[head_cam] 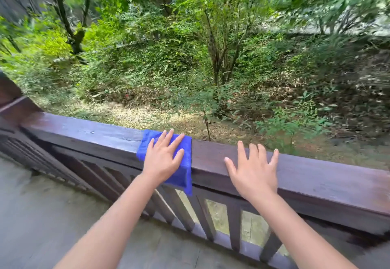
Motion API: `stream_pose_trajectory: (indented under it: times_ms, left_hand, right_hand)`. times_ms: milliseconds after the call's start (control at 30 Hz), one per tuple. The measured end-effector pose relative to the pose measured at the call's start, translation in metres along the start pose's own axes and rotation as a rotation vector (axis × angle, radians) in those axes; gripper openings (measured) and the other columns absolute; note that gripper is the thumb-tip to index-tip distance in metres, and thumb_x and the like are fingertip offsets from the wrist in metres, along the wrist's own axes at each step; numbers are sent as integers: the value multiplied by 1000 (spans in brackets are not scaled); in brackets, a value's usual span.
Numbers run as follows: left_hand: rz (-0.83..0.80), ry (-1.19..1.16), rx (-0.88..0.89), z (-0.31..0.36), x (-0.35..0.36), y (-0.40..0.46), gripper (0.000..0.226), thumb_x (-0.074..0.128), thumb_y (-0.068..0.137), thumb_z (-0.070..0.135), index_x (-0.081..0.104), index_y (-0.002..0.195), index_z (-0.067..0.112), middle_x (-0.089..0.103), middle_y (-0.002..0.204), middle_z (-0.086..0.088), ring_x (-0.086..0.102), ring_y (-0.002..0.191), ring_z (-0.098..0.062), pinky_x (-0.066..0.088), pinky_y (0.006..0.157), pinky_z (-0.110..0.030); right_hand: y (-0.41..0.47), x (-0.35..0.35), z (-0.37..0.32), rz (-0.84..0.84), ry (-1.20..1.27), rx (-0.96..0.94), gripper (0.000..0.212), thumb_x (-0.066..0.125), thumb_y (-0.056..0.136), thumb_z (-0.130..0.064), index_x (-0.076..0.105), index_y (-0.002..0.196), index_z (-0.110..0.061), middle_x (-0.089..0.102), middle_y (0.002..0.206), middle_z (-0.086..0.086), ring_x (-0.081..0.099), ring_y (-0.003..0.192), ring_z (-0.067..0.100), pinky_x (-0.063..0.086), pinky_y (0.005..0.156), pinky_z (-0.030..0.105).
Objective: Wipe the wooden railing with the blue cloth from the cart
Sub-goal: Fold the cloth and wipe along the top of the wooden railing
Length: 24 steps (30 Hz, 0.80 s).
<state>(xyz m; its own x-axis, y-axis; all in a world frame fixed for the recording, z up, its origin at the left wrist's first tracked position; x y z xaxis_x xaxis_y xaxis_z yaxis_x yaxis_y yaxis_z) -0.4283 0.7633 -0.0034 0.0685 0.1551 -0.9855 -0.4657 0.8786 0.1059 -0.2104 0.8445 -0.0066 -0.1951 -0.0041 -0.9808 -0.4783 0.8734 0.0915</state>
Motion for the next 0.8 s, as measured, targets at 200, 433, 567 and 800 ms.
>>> stream_pose_trajectory:
  times_ms: [200, 433, 567, 800]
  left_hand:
    - [23, -5, -37, 39, 13, -5, 53, 22, 88, 58, 21, 139, 44, 13, 157, -7, 3, 145, -24, 2, 108, -65]
    - [0, 96, 421, -33, -2, 5, 50, 21, 92, 48, 18, 141, 44, 17, 156, 5, 12, 144, -18, 11, 112, -56]
    - [42, 85, 359, -101, -14, 19, 53, 15, 89, 48, 28, 139, 40, 29, 152, 4, 23, 142, -21, 20, 111, -52]
    - [127, 62, -9, -241, -35, 44, 58, 13, 85, 45, 32, 139, 37, 29, 153, 2, 22, 142, -18, 18, 114, -49]
  right_hand:
    - [16, 2, -50, 30, 64, 6, 52, 22, 92, -48, 32, 138, -25, 47, 137, 6, 34, 130, 26, 9, 113, 57]
    - [33, 14, -83, -15, 18, 36, 53, 20, 91, -51, 26, 139, -28, 48, 134, 4, 35, 129, 25, 10, 111, 58]
    - [43, 22, -111, -31, -2, 42, 57, 18, 90, -54, 25, 140, -27, 48, 134, 5, 36, 128, 27, 10, 111, 58]
    - [55, 29, -153, -21, -28, 72, 61, 15, 87, -60, 32, 135, -27, 52, 128, 9, 40, 122, 30, 15, 108, 59]
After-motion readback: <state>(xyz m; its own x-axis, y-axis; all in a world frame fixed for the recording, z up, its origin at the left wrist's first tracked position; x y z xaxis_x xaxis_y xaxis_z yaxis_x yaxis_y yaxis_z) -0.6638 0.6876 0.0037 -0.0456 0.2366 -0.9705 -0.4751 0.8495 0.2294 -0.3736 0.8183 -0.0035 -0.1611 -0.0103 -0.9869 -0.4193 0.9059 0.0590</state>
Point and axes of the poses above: each hand's wrist, its own y-axis towards the middle knuckle, its own x-axis out of the palm, z = x × y, the point moved 7 cm from there along y, towards the middle knuckle
